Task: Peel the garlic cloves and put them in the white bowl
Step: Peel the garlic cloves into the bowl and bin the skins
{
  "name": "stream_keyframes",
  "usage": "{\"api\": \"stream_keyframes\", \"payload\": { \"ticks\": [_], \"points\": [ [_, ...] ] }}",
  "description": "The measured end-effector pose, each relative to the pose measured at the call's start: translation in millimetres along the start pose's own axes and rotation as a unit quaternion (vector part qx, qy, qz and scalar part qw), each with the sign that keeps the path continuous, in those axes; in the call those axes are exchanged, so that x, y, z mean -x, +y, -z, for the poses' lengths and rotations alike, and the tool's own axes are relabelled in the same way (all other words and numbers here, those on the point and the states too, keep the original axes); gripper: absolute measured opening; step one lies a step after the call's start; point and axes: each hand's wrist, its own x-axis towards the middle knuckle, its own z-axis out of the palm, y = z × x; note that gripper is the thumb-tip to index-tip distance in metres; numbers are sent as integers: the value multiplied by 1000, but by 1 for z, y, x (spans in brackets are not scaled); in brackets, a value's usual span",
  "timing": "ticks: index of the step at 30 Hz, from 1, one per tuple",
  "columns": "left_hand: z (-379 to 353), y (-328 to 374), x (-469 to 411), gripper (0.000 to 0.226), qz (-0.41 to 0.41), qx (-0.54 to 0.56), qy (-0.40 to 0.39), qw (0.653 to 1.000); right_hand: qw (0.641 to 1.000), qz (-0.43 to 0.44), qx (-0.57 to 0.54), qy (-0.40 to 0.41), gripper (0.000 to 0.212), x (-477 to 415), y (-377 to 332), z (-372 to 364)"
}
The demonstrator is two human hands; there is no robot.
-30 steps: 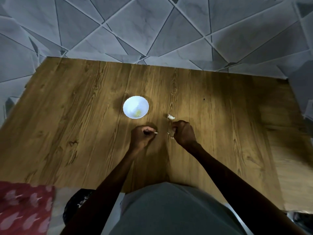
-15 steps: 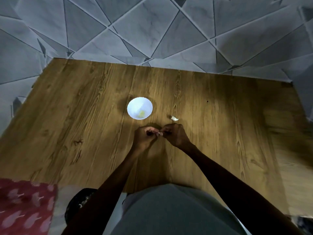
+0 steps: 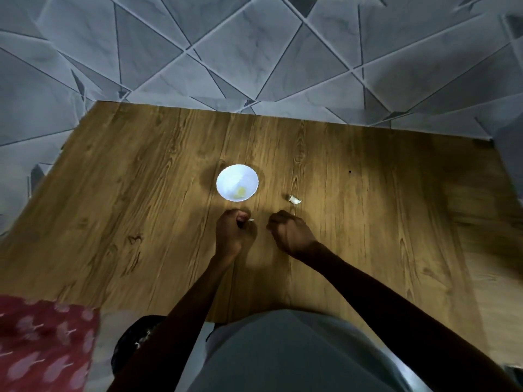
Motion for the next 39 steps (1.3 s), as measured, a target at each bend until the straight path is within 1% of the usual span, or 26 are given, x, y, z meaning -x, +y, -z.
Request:
{"api": "stream_keyframes", "payload": {
  "ticks": [1,3,5,7,8,10,12,14,16,18,19,22,23,25,28,30,34,36,39],
  "points": [
    [0,2,2,15,-1,4,2,1000,1000,10,19,-4,11,7,3,1],
    [0,3,6,13,-10,-2,12,1000,999,10,46,-24,19,21,12,6],
    [-1,4,10,15,-16,-2,20,1000,998,-19,49,-29,22,30,21,15],
    [-4,6,14,18,-23,7,22,999,997,-71,30,-26,24,28,24,23],
    [-6,8,16,19,-25,16,20,999,995,-98,26,-23,29,25,24,25],
    [-10,14,20,20,-22,43,13,999,989,-141,39,-17,45,18,25,26],
    [-11,21,24,21,-18,64,3,998,984,-164,57,-24,57,16,20,21],
    [-11,26,27,20,-15,77,-3,997,985,-161,60,-30,56,24,13,16],
    [-8,28,30,21,-6,89,0,996,989,-132,59,-37,46,38,6,17],
    [-6,26,33,22,2,94,-1,996,994,-103,36,-27,38,49,5,20],
    [-6,24,35,22,5,96,-2,995,993,-114,3,-19,38,51,6,23],
    [-6,20,41,21,8,106,-4,994,969,-230,-79,29,43,55,18,31],
    [-5,20,44,20,10,111,-2,994,960,-267,-81,33,45,58,20,32],
    [-5,21,48,21,13,121,-3,993,951,-301,-62,24,48,64,18,30],
    [-7,21,53,24,13,129,-12,991,949,-308,-56,20,49,64,5,19],
    [-7,20,56,22,18,123,-14,992,951,-302,-64,24,42,56,-3,16],
    [-4,21,59,20,26,120,-11,992,962,-263,-73,25,27,41,-7,17],
    [-1,19,60,20,33,125,-10,991,970,-228,-81,16,29,41,-3,22],
    [1,18,63,21,46,127,-8,991,985,-158,-64,0,42,47,8,28]
  ]
}}
